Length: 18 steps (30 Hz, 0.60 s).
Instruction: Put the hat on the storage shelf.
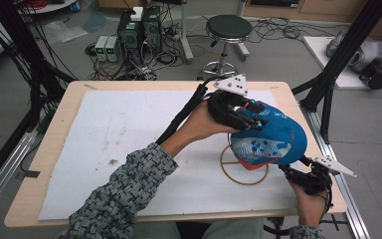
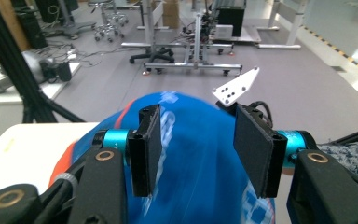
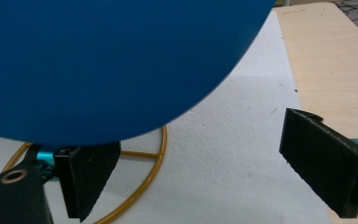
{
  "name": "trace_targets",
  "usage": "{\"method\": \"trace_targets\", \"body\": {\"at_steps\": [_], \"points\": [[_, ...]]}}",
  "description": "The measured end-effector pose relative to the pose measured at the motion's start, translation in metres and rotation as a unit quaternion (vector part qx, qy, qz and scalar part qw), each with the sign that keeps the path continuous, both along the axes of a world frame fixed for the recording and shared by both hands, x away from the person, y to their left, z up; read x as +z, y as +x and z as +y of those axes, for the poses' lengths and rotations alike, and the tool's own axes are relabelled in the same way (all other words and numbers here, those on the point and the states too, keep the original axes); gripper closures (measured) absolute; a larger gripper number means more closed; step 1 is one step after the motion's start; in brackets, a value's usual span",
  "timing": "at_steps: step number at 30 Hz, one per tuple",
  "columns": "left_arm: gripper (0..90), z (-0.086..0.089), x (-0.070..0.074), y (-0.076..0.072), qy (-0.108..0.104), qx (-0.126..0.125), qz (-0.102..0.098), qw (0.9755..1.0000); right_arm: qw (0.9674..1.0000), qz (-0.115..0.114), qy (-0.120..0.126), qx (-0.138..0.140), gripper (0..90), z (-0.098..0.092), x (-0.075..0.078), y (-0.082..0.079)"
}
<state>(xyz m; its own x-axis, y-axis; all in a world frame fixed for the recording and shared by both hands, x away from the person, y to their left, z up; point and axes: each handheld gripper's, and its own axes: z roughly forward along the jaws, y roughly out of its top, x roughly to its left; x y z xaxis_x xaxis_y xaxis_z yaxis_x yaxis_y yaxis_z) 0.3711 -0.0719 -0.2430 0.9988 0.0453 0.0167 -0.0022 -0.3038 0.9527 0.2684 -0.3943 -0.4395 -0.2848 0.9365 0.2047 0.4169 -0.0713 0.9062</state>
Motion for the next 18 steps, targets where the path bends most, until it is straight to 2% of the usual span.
{"method": "trace_targets", "body": {"at_steps": [7, 10, 12, 16, 17, 18], "points": [[48.5, 0.027, 0.0, 0.004, -0.006, 0.031, -0.001, 0.9995, 1.0, 0.007, -0.001, 0.004, 11.7, 0.002, -0.001, 0.0], [47.9, 0.033, 0.001, 0.004, -0.008, 0.037, -0.005, 0.9993, 0.9999, 0.009, -0.005, 0.007, 11.7, 0.003, -0.001, 0.0], [47.3, 0.046, 0.002, 0.004, -0.015, 0.047, -0.01, 0.9988, 0.9998, 0.013, -0.01, 0.01, 11.7, 0.004, -0.002, 0.0], [46.3, 0.059, 0.001, 0.003, -0.018, 0.061, -0.014, 0.9979, 0.9996, 0.021, -0.014, 0.015, 11.7, 0.005, -0.003, -0.001], [46.0, 0.068, 0.0, 0.003, -0.021, 0.07, -0.017, 0.9972, 0.9995, 0.024, -0.013, 0.016, 11.7, 0.005, -0.004, -0.001], [45.6, 0.068, 0.0, 0.003, -0.021, 0.07, -0.017, 0.9972, 0.9994, 0.027, -0.014, 0.017, 11.7, 0.005, -0.004, -0.001]]}}
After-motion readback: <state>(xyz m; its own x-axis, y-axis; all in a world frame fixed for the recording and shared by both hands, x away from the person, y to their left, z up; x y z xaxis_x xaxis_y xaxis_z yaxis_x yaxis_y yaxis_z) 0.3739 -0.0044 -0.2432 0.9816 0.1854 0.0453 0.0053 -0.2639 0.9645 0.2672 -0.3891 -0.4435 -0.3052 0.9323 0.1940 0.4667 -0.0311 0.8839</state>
